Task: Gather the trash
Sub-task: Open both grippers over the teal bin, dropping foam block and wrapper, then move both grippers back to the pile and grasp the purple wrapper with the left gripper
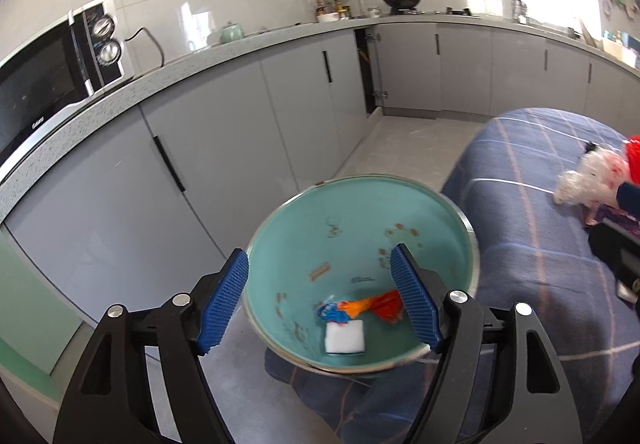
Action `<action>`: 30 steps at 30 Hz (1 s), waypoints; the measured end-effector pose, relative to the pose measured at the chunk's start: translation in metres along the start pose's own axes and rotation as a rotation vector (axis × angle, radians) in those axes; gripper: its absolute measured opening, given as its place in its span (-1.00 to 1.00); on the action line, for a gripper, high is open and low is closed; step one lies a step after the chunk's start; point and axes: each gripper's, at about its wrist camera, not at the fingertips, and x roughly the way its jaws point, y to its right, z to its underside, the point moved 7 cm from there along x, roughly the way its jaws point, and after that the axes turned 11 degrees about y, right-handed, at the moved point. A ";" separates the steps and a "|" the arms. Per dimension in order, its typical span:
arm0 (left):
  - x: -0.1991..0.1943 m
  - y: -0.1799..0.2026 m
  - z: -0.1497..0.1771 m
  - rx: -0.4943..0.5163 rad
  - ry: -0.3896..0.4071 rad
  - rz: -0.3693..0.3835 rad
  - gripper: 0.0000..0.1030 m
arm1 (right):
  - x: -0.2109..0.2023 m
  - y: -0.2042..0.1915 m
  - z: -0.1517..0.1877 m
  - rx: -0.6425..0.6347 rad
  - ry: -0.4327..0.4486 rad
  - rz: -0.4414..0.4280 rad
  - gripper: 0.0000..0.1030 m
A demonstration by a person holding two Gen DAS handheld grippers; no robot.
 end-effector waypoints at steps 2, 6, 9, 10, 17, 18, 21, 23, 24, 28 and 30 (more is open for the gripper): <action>-0.007 0.011 -0.002 0.013 0.010 0.019 0.46 | -0.013 0.012 -0.001 0.005 0.014 0.035 0.06; -0.021 0.036 -0.006 0.034 0.025 0.062 0.52 | -0.041 0.036 -0.001 0.002 0.042 0.104 0.06; -0.033 0.061 -0.009 0.061 0.045 0.106 0.52 | -0.065 0.060 0.000 0.019 0.062 0.170 0.07; -0.036 0.067 -0.010 0.068 0.050 0.118 0.53 | -0.073 0.069 0.001 0.028 0.067 0.193 0.08; -0.064 0.128 -0.023 0.127 0.108 0.219 0.64 | -0.129 0.122 0.011 0.097 0.102 0.331 0.14; -0.068 0.136 -0.024 0.135 0.117 0.230 0.67 | -0.136 0.129 0.013 0.103 0.106 0.352 0.14; -0.082 0.161 -0.027 0.163 0.143 0.271 0.71 | -0.157 0.149 0.023 0.134 0.114 0.415 0.15; -0.091 0.177 -0.028 0.179 0.157 0.300 0.72 | -0.167 0.161 0.029 0.147 0.115 0.452 0.16; -0.096 0.187 -0.028 0.193 0.166 0.318 0.72 | -0.171 0.168 0.032 0.158 0.113 0.471 0.16; -0.105 0.209 -0.028 0.227 0.183 0.349 0.73 | -0.181 0.193 0.044 0.197 0.100 0.533 0.16; -0.114 0.220 -0.029 0.237 0.203 0.369 0.77 | -0.184 0.203 0.048 0.212 0.098 0.559 0.17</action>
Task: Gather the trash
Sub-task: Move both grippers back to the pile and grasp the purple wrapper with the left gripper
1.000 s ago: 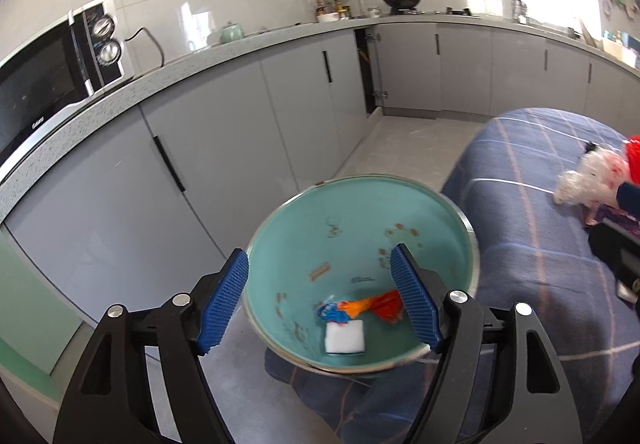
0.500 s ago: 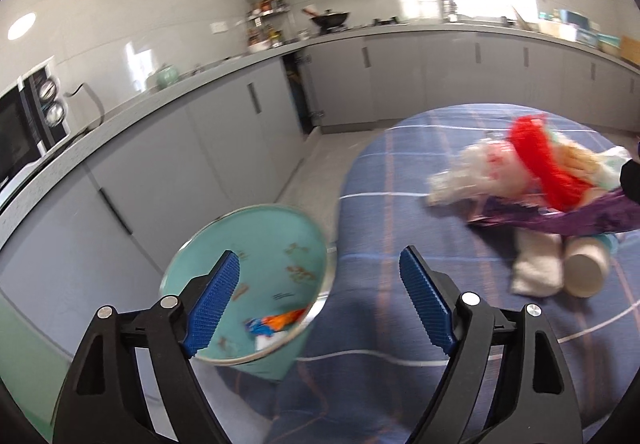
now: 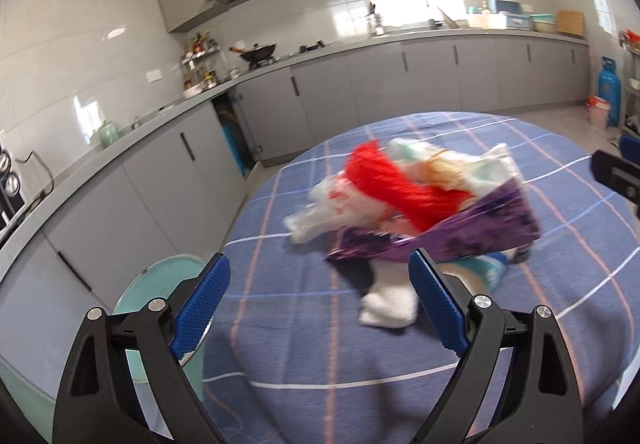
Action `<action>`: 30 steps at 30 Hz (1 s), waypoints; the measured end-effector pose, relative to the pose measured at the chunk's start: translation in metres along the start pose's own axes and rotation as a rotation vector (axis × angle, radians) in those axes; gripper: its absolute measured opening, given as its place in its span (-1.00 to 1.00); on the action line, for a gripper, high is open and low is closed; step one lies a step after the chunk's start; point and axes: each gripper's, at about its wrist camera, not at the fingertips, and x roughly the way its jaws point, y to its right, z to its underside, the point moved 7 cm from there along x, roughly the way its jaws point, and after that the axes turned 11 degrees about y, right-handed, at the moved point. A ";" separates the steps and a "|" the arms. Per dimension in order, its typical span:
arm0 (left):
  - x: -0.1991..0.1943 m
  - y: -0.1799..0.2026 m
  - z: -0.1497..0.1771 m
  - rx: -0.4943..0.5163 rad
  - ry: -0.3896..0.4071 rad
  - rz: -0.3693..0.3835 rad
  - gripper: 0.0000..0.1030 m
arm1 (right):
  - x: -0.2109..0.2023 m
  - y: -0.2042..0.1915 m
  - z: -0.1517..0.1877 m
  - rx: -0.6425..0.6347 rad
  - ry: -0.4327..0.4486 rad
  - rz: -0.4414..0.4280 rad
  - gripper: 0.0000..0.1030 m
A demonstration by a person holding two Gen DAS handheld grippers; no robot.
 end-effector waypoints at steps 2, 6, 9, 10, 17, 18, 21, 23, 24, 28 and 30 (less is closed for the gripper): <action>-0.005 0.011 -0.004 0.010 0.019 0.017 0.81 | 0.006 0.012 0.001 0.017 0.003 0.032 0.19; -0.012 0.039 -0.007 0.068 0.056 0.053 0.81 | 0.012 0.043 0.010 0.069 -0.020 0.103 0.19; -0.010 0.059 -0.006 0.102 0.063 0.075 0.82 | 0.007 0.066 0.022 0.109 -0.042 0.156 0.20; -0.010 0.065 -0.005 0.111 0.061 0.082 0.82 | 0.006 0.072 0.027 0.118 -0.048 0.169 0.20; -0.007 0.096 -0.006 0.144 0.092 0.124 0.82 | 0.008 0.077 0.040 0.133 -0.079 0.150 0.22; -0.005 0.097 -0.008 0.142 0.098 0.122 0.82 | 0.009 0.074 0.042 0.134 -0.080 0.144 0.22; 0.005 0.092 -0.010 0.121 0.102 0.110 0.82 | 0.010 0.073 0.046 0.143 -0.088 0.134 0.23; 0.011 0.089 -0.011 0.107 0.100 0.113 0.80 | 0.011 0.072 0.047 0.143 -0.091 0.131 0.23; 0.011 0.087 -0.010 0.094 0.101 0.123 0.78 | 0.011 0.071 0.047 0.142 -0.090 0.130 0.23; 0.014 0.079 -0.010 0.043 0.089 0.189 0.00 | 0.013 0.063 0.049 0.132 -0.094 0.111 0.23; 0.014 0.077 -0.007 0.031 0.076 0.231 -0.42 | 0.014 0.057 0.049 0.125 -0.096 0.095 0.23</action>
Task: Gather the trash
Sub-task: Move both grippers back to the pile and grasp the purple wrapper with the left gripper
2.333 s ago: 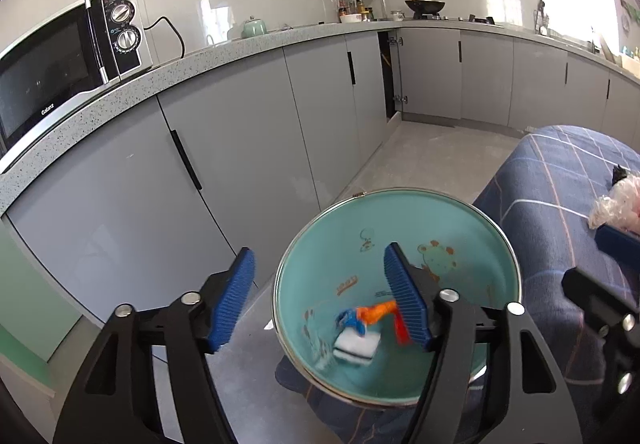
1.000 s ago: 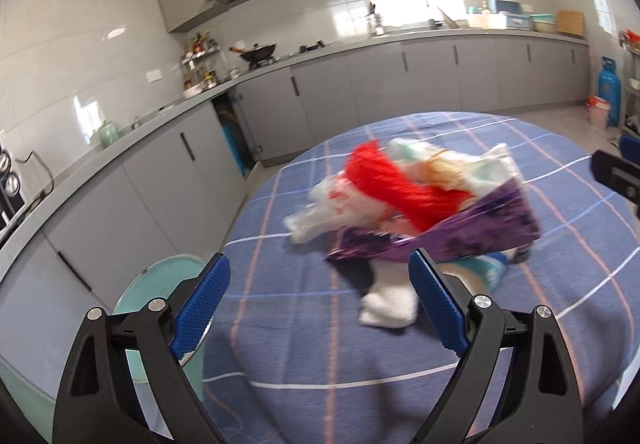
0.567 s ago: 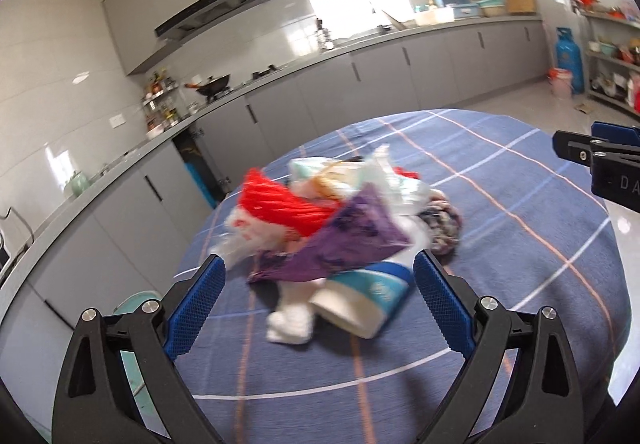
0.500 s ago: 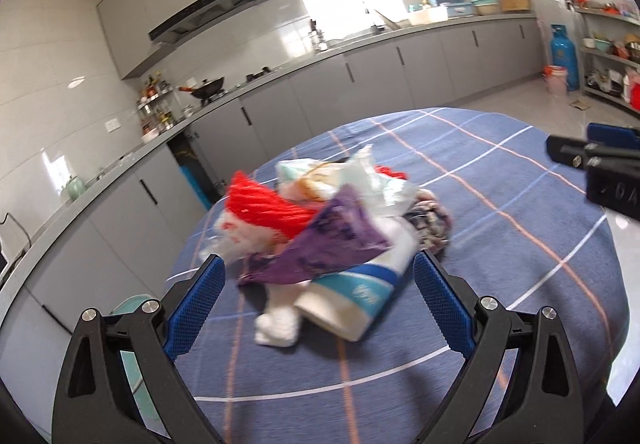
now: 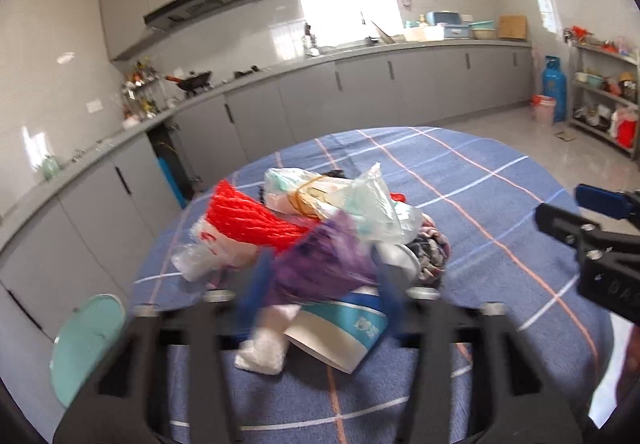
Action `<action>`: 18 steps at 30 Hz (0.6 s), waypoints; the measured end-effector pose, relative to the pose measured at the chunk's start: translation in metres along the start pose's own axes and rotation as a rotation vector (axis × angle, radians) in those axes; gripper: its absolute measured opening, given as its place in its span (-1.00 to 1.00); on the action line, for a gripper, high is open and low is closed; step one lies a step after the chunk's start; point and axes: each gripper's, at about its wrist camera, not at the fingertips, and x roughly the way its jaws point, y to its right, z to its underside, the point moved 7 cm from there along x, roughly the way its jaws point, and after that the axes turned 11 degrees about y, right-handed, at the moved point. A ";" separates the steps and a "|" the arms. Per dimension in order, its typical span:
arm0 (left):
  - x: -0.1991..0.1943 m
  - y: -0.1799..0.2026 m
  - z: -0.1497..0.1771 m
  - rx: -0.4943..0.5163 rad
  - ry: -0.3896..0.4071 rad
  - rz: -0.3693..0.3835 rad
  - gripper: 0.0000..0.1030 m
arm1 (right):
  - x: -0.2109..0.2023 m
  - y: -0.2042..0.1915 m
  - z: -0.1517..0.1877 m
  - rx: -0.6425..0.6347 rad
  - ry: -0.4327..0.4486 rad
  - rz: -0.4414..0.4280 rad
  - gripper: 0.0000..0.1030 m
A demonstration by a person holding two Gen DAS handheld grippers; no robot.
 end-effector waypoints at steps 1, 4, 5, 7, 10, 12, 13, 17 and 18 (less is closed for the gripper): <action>-0.001 -0.001 0.001 -0.006 -0.001 0.009 -0.53 | 0.000 -0.003 0.000 -0.004 0.000 -0.005 0.23; -0.010 -0.009 -0.002 -0.012 0.026 0.002 -0.66 | 0.000 -0.015 -0.001 -0.016 0.005 -0.032 0.23; -0.013 -0.012 -0.003 -0.014 0.035 -0.003 -0.68 | 0.000 -0.019 -0.002 -0.021 0.008 -0.040 0.23; -0.020 -0.021 -0.007 -0.023 0.054 -0.011 -0.72 | 0.001 -0.027 -0.005 -0.023 0.008 -0.063 0.23; -0.031 -0.033 -0.011 -0.039 0.074 -0.028 -0.77 | 0.004 -0.042 -0.009 -0.034 0.008 -0.108 0.23; -0.041 -0.045 -0.015 -0.044 0.099 -0.056 -0.80 | 0.006 -0.055 -0.014 -0.035 0.010 -0.150 0.23; -0.044 -0.049 -0.017 -0.047 0.106 -0.065 -0.82 | 0.007 -0.061 -0.017 -0.034 0.014 -0.169 0.23; -0.048 -0.073 -0.021 -0.071 0.125 -0.117 -0.85 | 0.012 -0.089 -0.027 -0.053 0.024 -0.233 0.23; -0.048 -0.078 -0.022 -0.073 0.130 -0.128 -0.86 | 0.014 -0.096 -0.028 -0.057 0.024 -0.250 0.23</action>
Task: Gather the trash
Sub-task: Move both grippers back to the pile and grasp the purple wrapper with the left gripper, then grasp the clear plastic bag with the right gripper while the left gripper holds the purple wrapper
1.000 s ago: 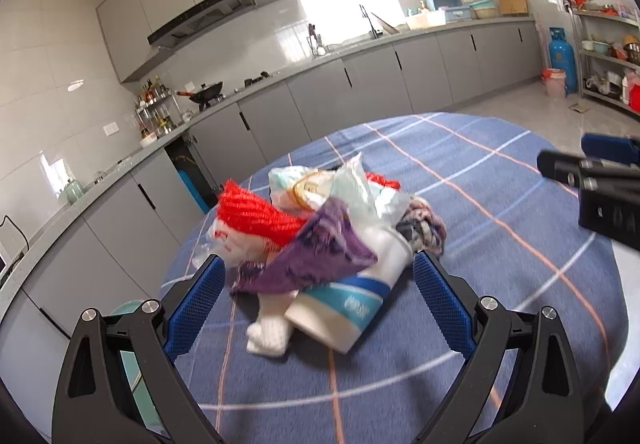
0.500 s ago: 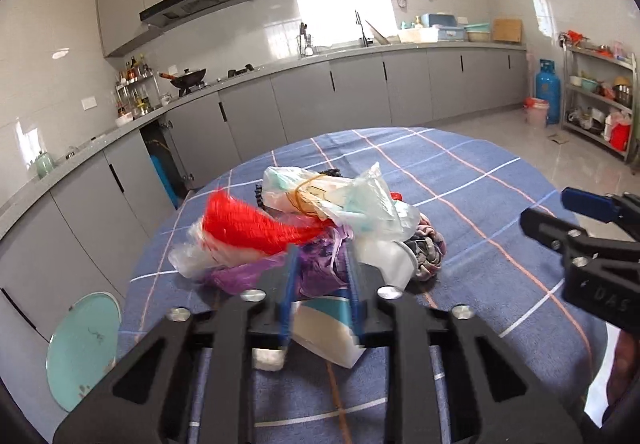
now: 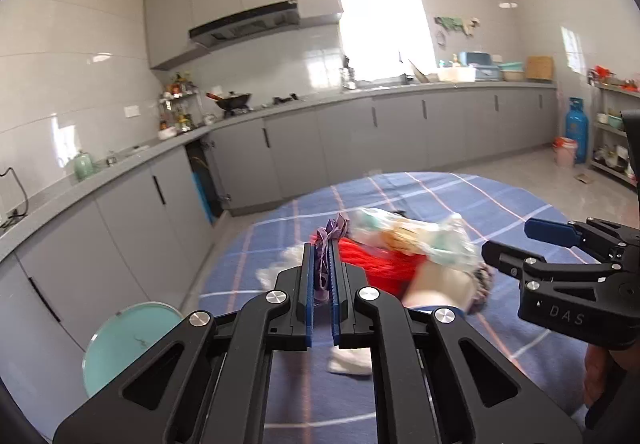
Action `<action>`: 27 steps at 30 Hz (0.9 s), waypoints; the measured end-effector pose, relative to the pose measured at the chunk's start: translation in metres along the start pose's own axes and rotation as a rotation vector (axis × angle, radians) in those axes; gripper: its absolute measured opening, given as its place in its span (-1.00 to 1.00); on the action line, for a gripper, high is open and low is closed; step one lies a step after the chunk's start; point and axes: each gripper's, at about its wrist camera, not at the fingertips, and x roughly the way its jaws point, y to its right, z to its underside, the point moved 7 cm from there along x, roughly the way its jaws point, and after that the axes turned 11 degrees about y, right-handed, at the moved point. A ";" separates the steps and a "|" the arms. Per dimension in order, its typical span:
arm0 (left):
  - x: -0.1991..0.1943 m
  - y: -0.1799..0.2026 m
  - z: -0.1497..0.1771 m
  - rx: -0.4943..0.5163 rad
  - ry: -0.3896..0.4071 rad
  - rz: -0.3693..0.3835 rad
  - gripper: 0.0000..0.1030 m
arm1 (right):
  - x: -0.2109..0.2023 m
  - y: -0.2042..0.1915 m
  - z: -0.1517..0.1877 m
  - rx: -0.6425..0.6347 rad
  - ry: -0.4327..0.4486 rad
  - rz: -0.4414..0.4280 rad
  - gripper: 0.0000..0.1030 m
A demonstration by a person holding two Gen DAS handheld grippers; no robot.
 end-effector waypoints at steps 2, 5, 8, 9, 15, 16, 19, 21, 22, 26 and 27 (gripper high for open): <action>0.002 -0.007 -0.001 -0.009 0.006 -0.015 -0.87 | 0.009 -0.010 -0.002 -0.017 -0.003 -0.014 0.23; 0.007 -0.015 0.000 -0.009 0.009 -0.036 -0.88 | 0.027 -0.020 0.001 -0.027 -0.034 -0.033 0.23; 0.011 -0.026 0.003 -0.045 -0.009 -0.041 -0.88 | 0.039 -0.026 0.006 -0.031 -0.065 -0.040 0.15; 0.011 -0.028 0.003 -0.053 -0.009 -0.039 -0.88 | 0.042 -0.027 0.008 -0.040 -0.072 -0.034 0.09; 0.008 -0.034 -0.001 -0.072 0.000 -0.025 -0.89 | 0.046 -0.029 0.009 -0.060 -0.083 -0.043 -0.58; 0.008 -0.035 -0.002 -0.073 0.002 -0.027 -0.89 | 0.045 -0.028 0.009 -0.062 -0.078 -0.043 -0.61; 0.004 -0.040 -0.006 -0.071 0.019 -0.039 -0.90 | 0.041 -0.029 0.006 -0.060 -0.054 -0.044 -0.66; 0.002 -0.042 -0.012 -0.066 0.034 -0.048 -0.90 | 0.036 -0.031 0.001 -0.061 -0.029 -0.043 -0.68; 0.002 -0.045 -0.013 -0.066 0.038 -0.050 -0.90 | 0.035 -0.031 -0.003 -0.059 -0.021 -0.044 -0.68; -0.002 -0.052 -0.021 -0.067 0.060 -0.072 -0.90 | 0.026 -0.034 -0.014 -0.056 0.012 -0.051 -0.68; -0.004 -0.055 -0.024 -0.067 0.066 -0.077 -0.90 | 0.025 -0.034 -0.015 -0.056 0.016 -0.053 -0.68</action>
